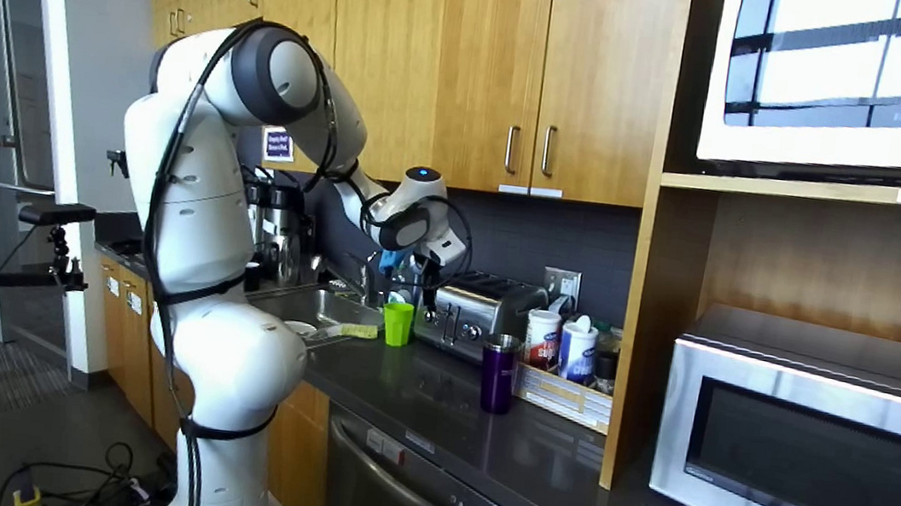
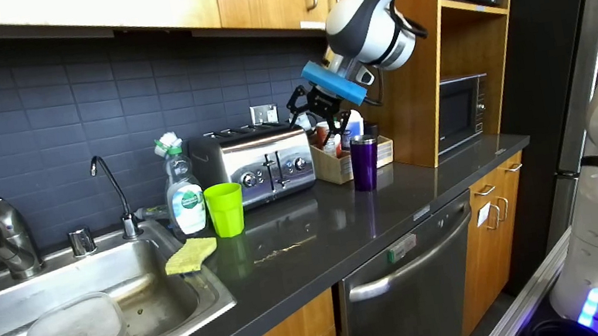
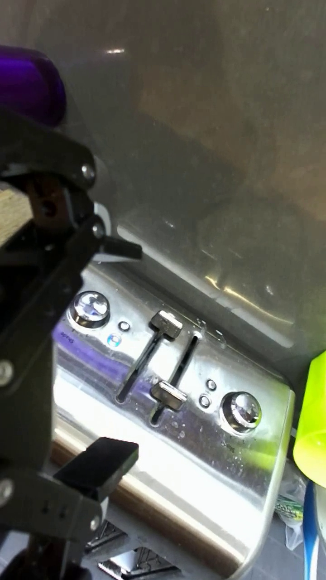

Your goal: Press a button on the toaster

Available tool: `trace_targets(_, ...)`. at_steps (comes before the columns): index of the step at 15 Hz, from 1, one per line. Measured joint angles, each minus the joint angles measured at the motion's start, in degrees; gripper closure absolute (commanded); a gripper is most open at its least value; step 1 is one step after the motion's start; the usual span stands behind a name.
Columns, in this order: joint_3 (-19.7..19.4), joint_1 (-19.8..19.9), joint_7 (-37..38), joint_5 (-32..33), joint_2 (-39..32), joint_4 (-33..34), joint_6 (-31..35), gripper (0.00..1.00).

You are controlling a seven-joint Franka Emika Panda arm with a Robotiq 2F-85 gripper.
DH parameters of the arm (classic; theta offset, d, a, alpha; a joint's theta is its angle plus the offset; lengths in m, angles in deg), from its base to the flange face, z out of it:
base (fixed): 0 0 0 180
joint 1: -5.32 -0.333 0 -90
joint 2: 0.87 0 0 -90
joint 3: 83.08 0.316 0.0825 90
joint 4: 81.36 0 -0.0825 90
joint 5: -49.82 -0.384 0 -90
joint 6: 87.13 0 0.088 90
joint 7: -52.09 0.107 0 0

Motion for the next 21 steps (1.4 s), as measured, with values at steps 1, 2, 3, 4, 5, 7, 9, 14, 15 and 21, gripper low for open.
trace_targets(1,-0.1,-0.5,-0.4,-1.7,-0.2,-0.6,1.2,0.00)
trace_targets(2,-0.3,-1.2,-1.0,-3.5,-0.4,-1.2,2.2,0.00)
trace_targets(3,-0.4,-1.9,-1.8,-5.2,-0.6,-1.6,3.3,0.00)
trace_targets(4,-0.5,-2.6,-2.6,-6.9,-0.9,-2.0,4.5,0.06)
trace_targets(5,-0.5,-3.2,-3.5,-8.6,-1.1,-2.5,5.9,0.11)
trace_targets(7,-0.5,-4.4,-5.4,-12.2,-1.6,-3.1,8.9,0.30)
trace_targets(9,-0.6,-5.7,-7.9,-16.8,-2.1,-3.2,12.1,0.42)
trace_targets(14,-1.5,-10.3,-15.9,-30.6,-2.8,-2.3,17.7,0.81)
trace_targets(15,-1.8,-11.2,-17.6,-33.5,-2.8,-1.8,18.4,0.88)
trace_targets(21,-3.3,-14.7,-28.8,-49.4,-2.9,1.9,22.1,1.00)
